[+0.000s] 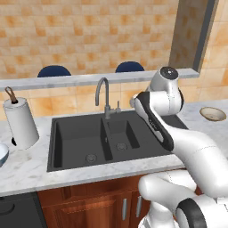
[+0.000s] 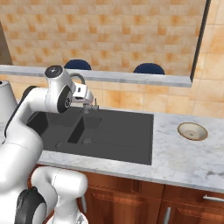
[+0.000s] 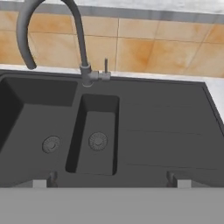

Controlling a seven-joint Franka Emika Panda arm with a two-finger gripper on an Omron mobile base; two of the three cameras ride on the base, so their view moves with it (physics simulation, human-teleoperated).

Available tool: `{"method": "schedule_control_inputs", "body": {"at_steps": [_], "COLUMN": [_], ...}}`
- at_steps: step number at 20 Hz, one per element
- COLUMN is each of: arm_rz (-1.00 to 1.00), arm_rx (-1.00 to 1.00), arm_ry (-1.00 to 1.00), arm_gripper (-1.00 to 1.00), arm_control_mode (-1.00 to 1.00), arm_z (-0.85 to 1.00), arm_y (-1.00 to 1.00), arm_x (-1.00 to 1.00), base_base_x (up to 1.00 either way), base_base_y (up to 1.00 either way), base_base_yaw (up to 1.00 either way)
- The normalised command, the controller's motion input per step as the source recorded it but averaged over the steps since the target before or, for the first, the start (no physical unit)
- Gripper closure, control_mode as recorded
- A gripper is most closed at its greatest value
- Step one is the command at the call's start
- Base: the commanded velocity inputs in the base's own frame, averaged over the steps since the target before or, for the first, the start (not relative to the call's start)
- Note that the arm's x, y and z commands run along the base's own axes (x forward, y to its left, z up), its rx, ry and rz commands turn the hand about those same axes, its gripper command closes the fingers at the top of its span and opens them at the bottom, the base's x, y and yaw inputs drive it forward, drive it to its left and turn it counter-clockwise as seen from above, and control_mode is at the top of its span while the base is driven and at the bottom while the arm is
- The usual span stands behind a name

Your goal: Rinse each bowl for a few seconds and place them down in the sink or on the counter.

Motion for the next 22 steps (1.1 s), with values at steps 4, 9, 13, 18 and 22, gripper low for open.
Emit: {"method": "schedule_control_inputs", "body": {"at_steps": [4,9,13,18,22], "arm_rz": [0.00,0.00,0.00,0.00,0.00], "arm_rx": [0.00,0.00,0.00,0.00,0.00], "arm_ry": [-0.04,-0.06,-0.05,-0.03,0.00], "arm_gripper": [-1.00,-1.00,-1.00,-1.00,-1.00], "arm_control_mode": [-1.00,-1.00,-1.00,-1.00,-1.00], "arm_z": [-0.15,-0.19,-0.23,-0.20,-0.16], "arm_y": [0.01,0.04,0.04,0.02,0.00], "arm_x": [0.35,0.29,0.22,0.24,0.31], "base_base_x": [0.00,0.00,0.00,0.00,0.00], "base_base_y": [0.00,0.00,0.00,0.00,0.00], "base_base_yaw": [0.00,0.00,0.00,0.00,0.00]}}
